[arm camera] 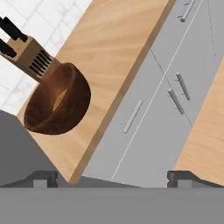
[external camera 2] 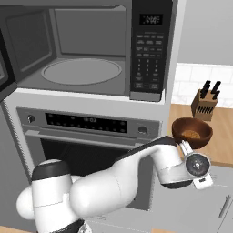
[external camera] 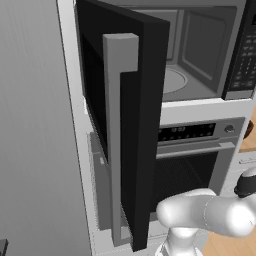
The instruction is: Open the microwave, place the bowl with waffle inside the microwave, then close the microwave door and turn it on.
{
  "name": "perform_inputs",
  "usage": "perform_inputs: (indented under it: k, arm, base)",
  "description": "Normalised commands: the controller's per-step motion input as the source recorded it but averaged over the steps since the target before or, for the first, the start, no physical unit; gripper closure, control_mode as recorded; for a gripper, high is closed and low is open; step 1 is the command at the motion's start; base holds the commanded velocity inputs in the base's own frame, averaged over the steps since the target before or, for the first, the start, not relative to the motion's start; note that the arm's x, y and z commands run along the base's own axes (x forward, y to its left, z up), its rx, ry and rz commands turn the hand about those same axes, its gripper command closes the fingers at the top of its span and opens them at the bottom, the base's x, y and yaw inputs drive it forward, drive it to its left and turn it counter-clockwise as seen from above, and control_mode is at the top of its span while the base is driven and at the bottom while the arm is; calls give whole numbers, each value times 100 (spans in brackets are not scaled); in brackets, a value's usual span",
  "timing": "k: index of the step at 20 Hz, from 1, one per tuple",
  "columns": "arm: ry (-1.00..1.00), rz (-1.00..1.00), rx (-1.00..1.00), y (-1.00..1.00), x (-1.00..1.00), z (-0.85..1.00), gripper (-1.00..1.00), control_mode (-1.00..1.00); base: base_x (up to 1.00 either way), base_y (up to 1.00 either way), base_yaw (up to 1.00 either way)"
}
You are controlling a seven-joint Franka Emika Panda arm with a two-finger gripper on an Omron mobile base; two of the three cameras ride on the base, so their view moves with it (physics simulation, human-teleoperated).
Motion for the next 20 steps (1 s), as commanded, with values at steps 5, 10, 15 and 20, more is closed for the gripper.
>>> perform_inputs:
  k: [5,10,15,20]
  arm:
    - [0,14,20,-11,1,0,-100,-100]
    - [-2,7,20,-2,5,0,-100,-100]
    - [-9,2,8,0,6,-5,-100,-100]
    - [-8,0,4,11,23,-11,-100,-100]
  base:
    - [0,0,0]
    - [0,0,0]
    - [0,0,0]
    - [0,0,0]
